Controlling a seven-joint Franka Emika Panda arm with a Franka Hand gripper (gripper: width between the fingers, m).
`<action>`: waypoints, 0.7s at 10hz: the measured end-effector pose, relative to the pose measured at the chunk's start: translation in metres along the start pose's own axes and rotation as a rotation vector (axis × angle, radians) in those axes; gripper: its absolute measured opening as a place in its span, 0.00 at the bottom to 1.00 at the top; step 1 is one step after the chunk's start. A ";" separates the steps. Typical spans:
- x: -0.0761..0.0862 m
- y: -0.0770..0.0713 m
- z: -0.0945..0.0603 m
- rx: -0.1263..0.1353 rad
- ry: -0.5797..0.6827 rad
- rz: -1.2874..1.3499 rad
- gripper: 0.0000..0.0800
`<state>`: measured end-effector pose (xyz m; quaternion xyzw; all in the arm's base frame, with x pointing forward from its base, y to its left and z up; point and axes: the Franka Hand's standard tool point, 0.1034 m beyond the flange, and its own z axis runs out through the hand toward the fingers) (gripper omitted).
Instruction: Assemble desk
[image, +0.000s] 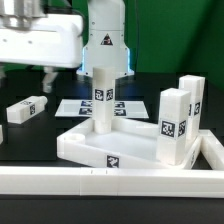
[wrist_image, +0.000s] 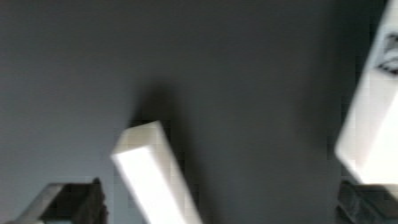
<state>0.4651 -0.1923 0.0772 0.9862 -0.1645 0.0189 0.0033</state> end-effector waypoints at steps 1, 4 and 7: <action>-0.005 0.008 0.006 0.018 -0.059 0.019 0.81; -0.009 0.003 0.010 0.057 -0.224 0.016 0.81; -0.016 0.005 0.017 0.084 -0.398 0.012 0.81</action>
Offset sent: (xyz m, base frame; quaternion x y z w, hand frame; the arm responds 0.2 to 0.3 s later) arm 0.0000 0.0000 0.0000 0.0000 -0.1938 0.0000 0.9810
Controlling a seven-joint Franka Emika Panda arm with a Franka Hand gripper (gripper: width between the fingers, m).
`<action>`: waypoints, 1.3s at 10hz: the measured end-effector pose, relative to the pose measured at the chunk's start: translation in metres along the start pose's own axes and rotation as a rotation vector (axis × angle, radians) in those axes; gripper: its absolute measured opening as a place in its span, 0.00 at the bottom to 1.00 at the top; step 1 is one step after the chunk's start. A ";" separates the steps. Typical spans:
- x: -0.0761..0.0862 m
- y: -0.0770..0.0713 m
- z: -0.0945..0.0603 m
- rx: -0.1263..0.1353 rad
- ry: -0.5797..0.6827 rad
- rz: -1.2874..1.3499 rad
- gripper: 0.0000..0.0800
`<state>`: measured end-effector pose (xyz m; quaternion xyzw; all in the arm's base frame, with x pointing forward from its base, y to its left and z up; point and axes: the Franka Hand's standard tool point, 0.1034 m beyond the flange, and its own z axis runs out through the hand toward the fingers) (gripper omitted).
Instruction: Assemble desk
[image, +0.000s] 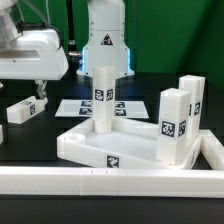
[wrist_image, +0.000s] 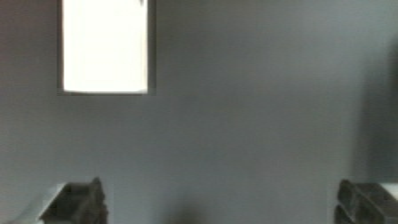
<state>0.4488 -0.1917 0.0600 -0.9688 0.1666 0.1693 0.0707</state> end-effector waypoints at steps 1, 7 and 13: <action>-0.002 0.008 0.008 -0.002 -0.037 0.011 0.81; -0.012 0.028 0.028 -0.001 -0.122 0.032 0.81; -0.021 0.045 0.040 -0.007 -0.280 0.033 0.81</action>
Offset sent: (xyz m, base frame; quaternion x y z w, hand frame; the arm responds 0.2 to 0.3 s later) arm 0.0000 0.0000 0.0000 0.0000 0.0000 0.0000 1.0000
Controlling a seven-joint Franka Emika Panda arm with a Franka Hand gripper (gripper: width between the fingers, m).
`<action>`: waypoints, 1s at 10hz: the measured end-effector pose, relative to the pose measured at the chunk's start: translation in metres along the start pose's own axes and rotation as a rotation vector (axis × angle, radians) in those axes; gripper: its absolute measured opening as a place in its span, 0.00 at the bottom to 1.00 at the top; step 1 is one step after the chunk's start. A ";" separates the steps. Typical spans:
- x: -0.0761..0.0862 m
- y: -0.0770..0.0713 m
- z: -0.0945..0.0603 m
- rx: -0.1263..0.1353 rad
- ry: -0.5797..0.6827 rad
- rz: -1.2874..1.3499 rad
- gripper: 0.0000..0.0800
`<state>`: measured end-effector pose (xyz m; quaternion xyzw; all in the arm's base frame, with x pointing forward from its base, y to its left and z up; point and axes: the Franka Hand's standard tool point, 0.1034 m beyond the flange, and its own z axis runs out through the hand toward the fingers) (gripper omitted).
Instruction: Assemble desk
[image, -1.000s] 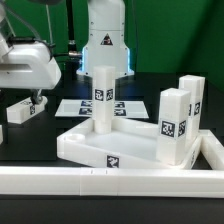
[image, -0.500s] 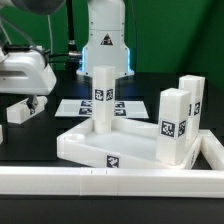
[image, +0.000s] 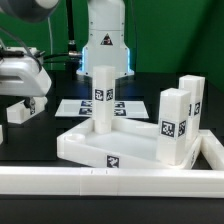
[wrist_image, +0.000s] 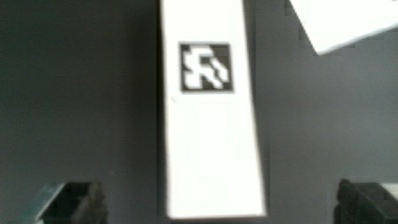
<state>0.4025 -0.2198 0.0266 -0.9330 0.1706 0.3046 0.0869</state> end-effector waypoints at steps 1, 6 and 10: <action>-0.001 0.001 0.002 0.003 -0.077 -0.001 0.81; -0.005 -0.007 0.009 0.015 -0.376 0.018 0.81; 0.001 -0.002 0.024 -0.006 -0.399 0.024 0.81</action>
Offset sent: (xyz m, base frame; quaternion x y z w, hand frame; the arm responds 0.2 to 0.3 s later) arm 0.0029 0.0070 0.0005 0.0023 -0.1999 0.0105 0.9798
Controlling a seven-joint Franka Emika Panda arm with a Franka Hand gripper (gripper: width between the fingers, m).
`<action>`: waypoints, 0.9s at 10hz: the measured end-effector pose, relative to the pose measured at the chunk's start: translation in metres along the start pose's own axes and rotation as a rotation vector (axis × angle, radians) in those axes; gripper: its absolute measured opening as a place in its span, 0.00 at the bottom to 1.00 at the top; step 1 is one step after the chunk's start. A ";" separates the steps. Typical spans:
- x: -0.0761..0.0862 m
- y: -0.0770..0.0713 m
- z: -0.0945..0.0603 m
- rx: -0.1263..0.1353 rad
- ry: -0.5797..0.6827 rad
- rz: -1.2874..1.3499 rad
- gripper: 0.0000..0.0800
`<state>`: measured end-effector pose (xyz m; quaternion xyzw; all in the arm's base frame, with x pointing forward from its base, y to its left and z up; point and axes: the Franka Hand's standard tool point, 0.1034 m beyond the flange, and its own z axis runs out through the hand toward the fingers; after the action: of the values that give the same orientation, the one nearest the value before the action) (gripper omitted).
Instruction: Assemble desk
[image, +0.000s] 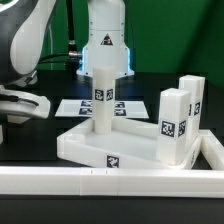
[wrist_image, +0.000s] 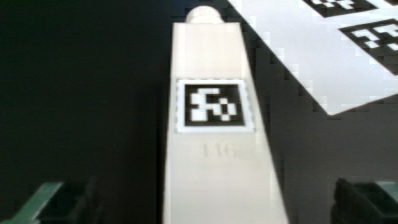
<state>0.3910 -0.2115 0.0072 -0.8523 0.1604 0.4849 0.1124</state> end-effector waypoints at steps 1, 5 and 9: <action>0.000 0.000 0.002 0.000 0.000 0.000 0.81; 0.001 -0.003 0.002 -0.001 0.000 -0.004 0.36; -0.002 -0.010 -0.007 -0.008 0.013 -0.001 0.36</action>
Offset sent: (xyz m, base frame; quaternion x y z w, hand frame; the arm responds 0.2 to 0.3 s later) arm 0.0022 0.0065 0.0040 0.0027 -0.0033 0.0081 1.0000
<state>0.3989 -0.2042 0.0127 -0.8561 0.1585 0.4799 0.1081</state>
